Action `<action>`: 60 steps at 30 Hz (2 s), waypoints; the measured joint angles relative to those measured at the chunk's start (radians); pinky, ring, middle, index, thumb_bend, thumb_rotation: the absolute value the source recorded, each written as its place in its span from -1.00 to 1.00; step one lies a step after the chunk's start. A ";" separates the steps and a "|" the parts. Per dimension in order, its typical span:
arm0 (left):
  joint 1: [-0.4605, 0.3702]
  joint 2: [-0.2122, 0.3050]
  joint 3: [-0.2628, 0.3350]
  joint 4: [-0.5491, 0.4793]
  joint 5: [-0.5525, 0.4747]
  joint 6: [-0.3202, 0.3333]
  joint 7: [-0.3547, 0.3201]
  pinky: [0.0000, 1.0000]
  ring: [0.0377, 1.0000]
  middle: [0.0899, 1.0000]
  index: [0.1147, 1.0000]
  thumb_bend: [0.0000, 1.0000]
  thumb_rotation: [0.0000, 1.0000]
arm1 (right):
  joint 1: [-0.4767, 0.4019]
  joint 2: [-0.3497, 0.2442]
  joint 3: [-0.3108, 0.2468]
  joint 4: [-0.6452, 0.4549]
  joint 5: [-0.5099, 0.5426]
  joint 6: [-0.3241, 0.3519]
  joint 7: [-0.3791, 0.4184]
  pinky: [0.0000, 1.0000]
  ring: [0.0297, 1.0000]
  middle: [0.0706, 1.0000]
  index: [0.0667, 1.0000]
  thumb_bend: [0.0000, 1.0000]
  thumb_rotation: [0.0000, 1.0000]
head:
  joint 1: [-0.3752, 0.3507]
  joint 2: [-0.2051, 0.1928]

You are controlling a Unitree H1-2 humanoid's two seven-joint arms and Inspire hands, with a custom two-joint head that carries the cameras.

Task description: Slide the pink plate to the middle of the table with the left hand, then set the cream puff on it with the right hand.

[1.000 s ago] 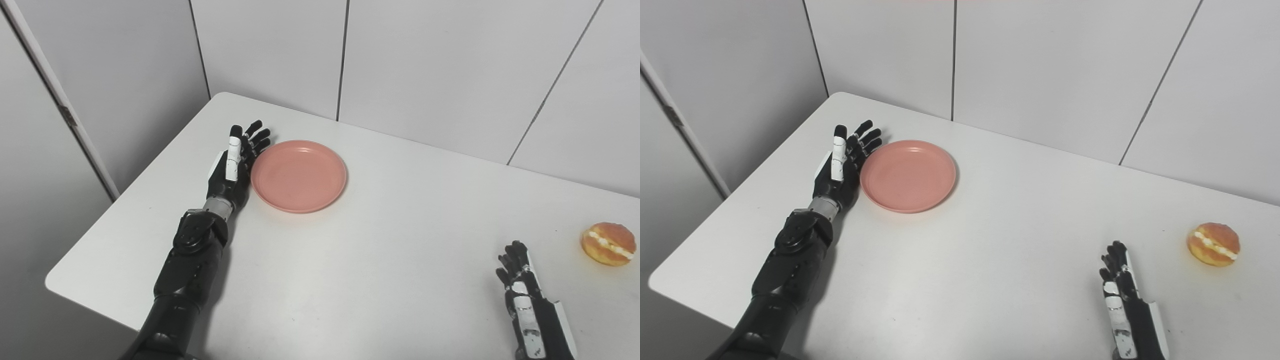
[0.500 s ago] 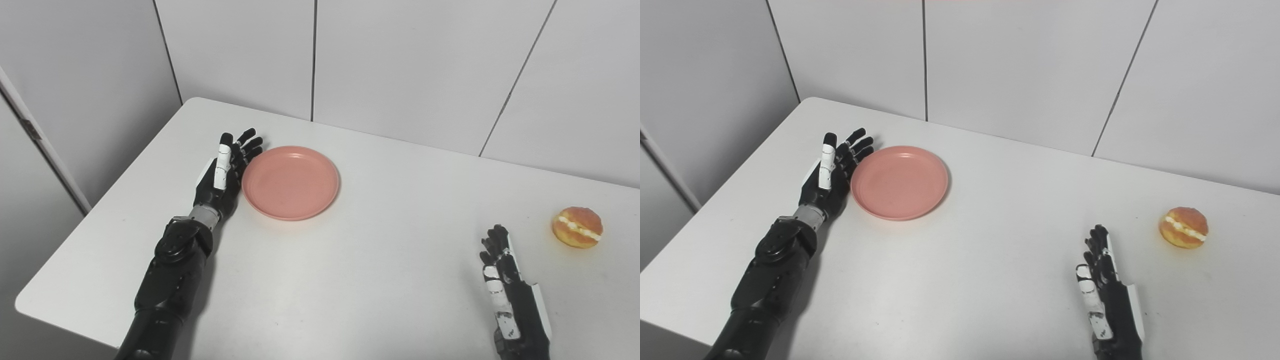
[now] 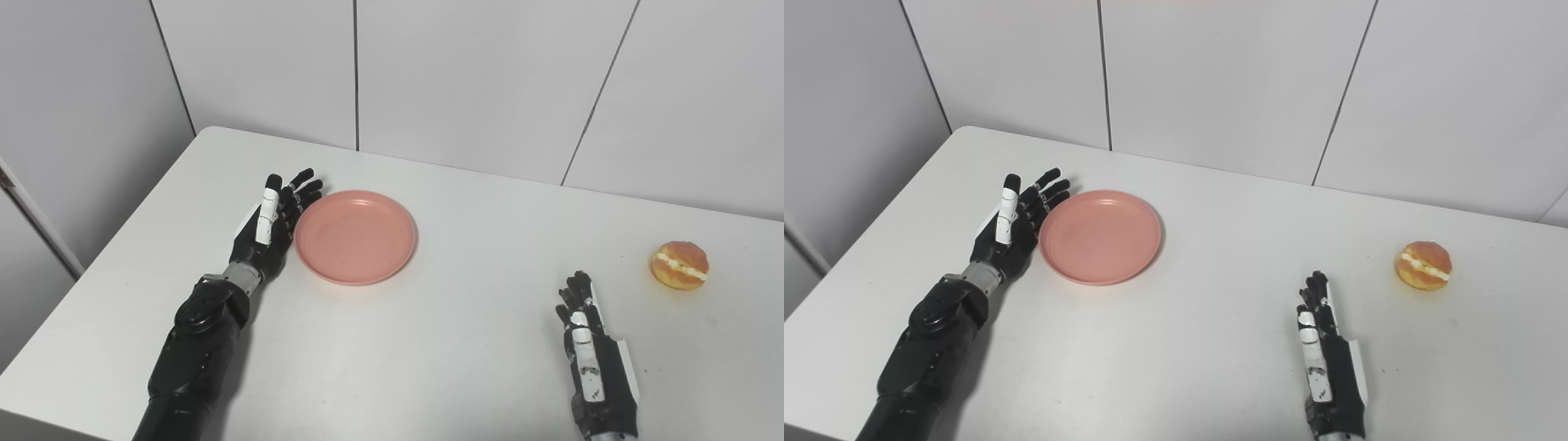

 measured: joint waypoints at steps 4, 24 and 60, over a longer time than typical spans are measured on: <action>0.000 0.000 -0.016 -0.002 0.000 0.000 -0.017 0.89 0.86 0.79 0.75 0.83 1.00 | 0.000 0.011 0.000 0.001 -0.002 0.010 -0.016 1.00 0.99 1.00 1.00 0.20 0.73 | -0.025 0.008; 0.010 0.029 -0.072 -0.016 0.023 -0.003 -0.103 0.88 0.86 0.82 0.79 0.76 1.00 | -0.012 0.050 0.029 0.003 -0.061 0.037 -0.071 1.00 1.00 1.00 1.00 0.26 0.82 | -0.186 0.051; 0.154 -0.086 -0.187 -0.251 0.081 0.029 -0.060 0.99 0.93 0.89 0.87 0.78 1.00 | -0.036 0.058 0.000 0.000 -0.053 0.060 -0.091 1.00 1.00 1.00 1.00 0.24 0.78 | -0.202 0.075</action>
